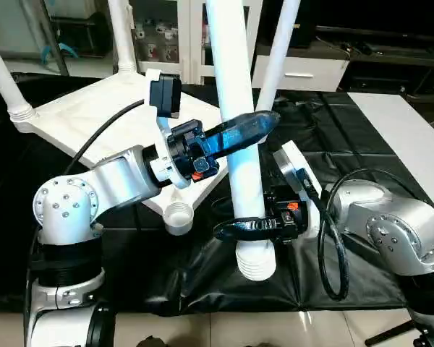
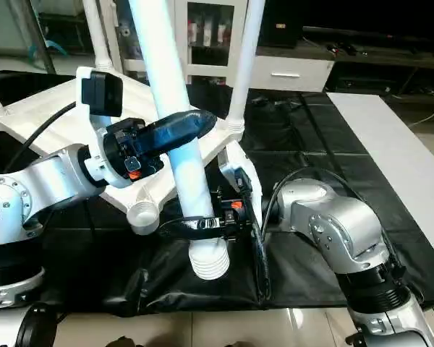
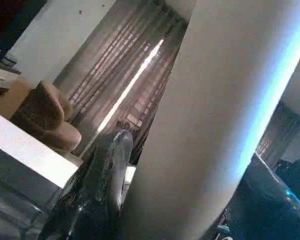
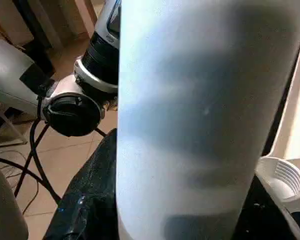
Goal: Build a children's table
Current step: Pick table leg
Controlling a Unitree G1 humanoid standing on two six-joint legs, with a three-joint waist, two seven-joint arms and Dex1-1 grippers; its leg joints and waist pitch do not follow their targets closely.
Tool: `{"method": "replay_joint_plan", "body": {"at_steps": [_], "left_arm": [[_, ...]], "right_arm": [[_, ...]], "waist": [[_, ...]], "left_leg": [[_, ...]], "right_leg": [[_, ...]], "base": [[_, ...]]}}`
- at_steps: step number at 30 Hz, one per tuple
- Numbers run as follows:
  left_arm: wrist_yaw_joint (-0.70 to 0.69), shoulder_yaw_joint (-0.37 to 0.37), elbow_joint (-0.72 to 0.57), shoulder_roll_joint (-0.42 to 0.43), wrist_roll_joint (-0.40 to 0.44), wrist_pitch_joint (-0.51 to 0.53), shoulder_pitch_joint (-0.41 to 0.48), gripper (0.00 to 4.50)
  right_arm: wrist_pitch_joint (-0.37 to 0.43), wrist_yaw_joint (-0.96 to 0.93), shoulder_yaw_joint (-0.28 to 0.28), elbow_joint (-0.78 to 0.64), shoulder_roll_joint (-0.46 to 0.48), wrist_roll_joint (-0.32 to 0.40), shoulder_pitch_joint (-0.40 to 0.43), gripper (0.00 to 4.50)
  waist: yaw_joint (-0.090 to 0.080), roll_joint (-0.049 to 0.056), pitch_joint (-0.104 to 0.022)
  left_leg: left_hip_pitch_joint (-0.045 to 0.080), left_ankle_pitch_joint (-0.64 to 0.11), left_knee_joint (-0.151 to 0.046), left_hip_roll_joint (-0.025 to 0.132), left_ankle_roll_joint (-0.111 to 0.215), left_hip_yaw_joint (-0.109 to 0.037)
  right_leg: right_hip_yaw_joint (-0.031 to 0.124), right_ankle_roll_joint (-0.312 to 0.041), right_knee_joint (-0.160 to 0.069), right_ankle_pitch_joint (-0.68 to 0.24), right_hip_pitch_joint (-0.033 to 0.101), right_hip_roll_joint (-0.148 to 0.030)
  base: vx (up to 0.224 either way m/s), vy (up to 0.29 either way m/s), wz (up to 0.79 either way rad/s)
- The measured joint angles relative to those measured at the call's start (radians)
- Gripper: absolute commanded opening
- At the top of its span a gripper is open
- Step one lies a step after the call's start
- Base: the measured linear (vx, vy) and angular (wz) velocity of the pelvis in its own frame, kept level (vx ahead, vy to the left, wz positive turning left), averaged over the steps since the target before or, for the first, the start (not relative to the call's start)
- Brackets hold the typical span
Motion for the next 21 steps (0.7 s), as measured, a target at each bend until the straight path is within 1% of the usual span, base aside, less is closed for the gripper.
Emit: {"method": "replay_joint_plan", "body": {"at_steps": [5,6,7,8,9,10,11,12,15,16,17,18,19,21], "left_arm": [[0.030,0.000,0.017,-0.009,0.008,-0.007,-0.001,2.32],[0.034,0.000,0.017,-0.011,0.016,-0.010,-0.001,2.30],[0.037,-0.005,0.012,-0.013,0.045,-0.027,-0.002,2.30],[0.046,-0.008,0.014,-0.013,0.070,-0.046,-0.007,2.29],[0.072,-0.009,0.017,-0.011,0.127,-0.087,-0.015,2.27],[0.093,-0.009,0.022,-0.008,0.162,-0.113,-0.021,2.16],[0.111,-0.008,0.026,-0.009,0.188,-0.134,-0.025,2.16],[0.156,-0.007,0.027,-0.017,0.229,-0.172,-0.035,2.06],[0.231,0.002,0.036,-0.036,0.285,-0.222,-0.055,1.90],[0.246,0.001,0.035,-0.039,0.300,-0.234,-0.057,1.90],[0.254,0.000,0.035,-0.040,0.312,-0.242,-0.058,1.86],[0.268,-0.005,0.033,-0.040,0.349,-0.259,-0.059,1.84],[0.275,-0.019,0.028,-0.038,0.381,-0.271,-0.060,1.84],[0.281,-0.057,0.004,-0.025,0.458,-0.300,-0.064,1.83]], "right_arm": [[0.000,-0.005,0.005,0.021,0.003,-0.001,-0.002,1.84],[0.000,-0.009,0.006,0.022,0.004,-0.002,-0.002,2.40],[-0.001,-0.025,0.007,0.026,0.010,-0.011,-0.004,2.40],[-0.007,-0.038,0.011,0.026,0.017,-0.030,-0.008,2.54],[-0.032,-0.075,0.014,0.028,0.037,-0.068,-0.013,2.57],[-0.050,-0.108,0.015,0.036,0.051,-0.091,-0.019,2.73],[-0.059,-0.139,0.015,0.048,0.064,-0.114,-0.029,2.73],[-0.076,-0.198,0.015,0.073,0.092,-0.147,-0.046,2.87],[-0.096,-0.286,0.016,0.105,0.131,-0.195,-0.073,3.18],[-0.099,-0.308,0.016,0.114,0.140,-0.203,-0.077,3.18],[-0.100,-0.324,0.016,0.119,0.149,-0.211,-0.077,3.30],[-0.101,-0.370,0.015,0.144,0.183,-0.230,-0.084,3.43],[-0.102,-0.409,0.015,0.163,0.210,-0.243,-0.087,3.43],[-0.114,-0.498,0.016,0.211,0.270,-0.283,-0.107,3.47]], "waist": [[0.004,0.000,0.000],[0.003,0.000,0.000],[0.002,0.000,0.000],[0.002,0.000,0.000],[0.000,0.000,0.000],[-0.002,0.000,0.000],[-0.004,0.000,0.000],[-0.006,0.000,0.000],[-0.006,0.000,0.000],[-0.003,0.000,0.000],[-0.002,0.000,0.000],[-0.003,0.000,0.000],[-0.004,0.000,0.000],[-0.006,0.000,0.000]], "left_leg": [[-0.001,0.000,0.000,0.000,0.000,0.000],[-0.001,0.000,0.000,0.000,0.000,0.000],[-0.001,0.000,0.000,0.000,0.000,0.000],[-0.001,0.000,0.000,0.000,0.000,0.000],[0.000,0.000,0.000,0.000,0.000,0.000],[0.000,0.000,0.000,0.000,0.000,0.000],[0.000,0.000,0.000,0.000,0.000,0.000],[0.000,0.000,0.000,0.000,0.000,0.000],[0.000,0.000,0.000,0.000,0.000,0.000],[-0.001,0.000,0.000,0.000,0.000,0.000],[-0.001,0.000,0.000,0.000,0.000,0.000],[-0.001,0.000,0.000,0.001,0.000,0.000],[-0.002,0.000,-0.001,0.001,0.000,0.000],[-0.004,0.000,-0.001,0.001,0.000,0.000]], "right_leg": [[0.000,0.001,0.000,-0.001,0.000,0.000],[0.000,0.001,0.000,-0.001,0.000,0.000],[0.000,0.001,0.000,-0.001,0.000,0.000],[0.000,0.001,0.000,-0.001,0.000,0.000],[0.000,0.001,0.000,-0.001,0.000,0.000],[0.000,0.001,0.000,-0.001,0.000,0.000],[0.000,0.001,0.000,-0.001,0.000,0.000],[-0.001,0.001,0.000,-0.001,0.000,0.000],[-0.001,0.001,0.000,-0.001,0.000,0.000],[-0.001,0.002,0.000,-0.001,0.000,0.000],[-0.001,0.002,-0.001,-0.001,0.000,0.000],[-0.001,0.003,-0.001,-0.002,0.000,0.000],[-0.001,0.003,-0.001,-0.002,-0.001,0.000],[0.000,0.002,-0.001,-0.001,-0.007,0.000]], "base": [[0.000,0.000,0.00],[0.000,0.000,0.00],[0.000,0.000,0.00],[0.000,0.000,0.00],[0.000,0.000,0.00],[0.000,0.000,0.00],[0.000,0.000,0.00],[0.000,0.000,0.00],[0.000,0.000,0.00],[0.000,0.000,0.00],[0.000,0.000,0.00],[0.000,0.000,0.00],[0.000,0.000,0.00],[0.000,0.000,0.00]]}}
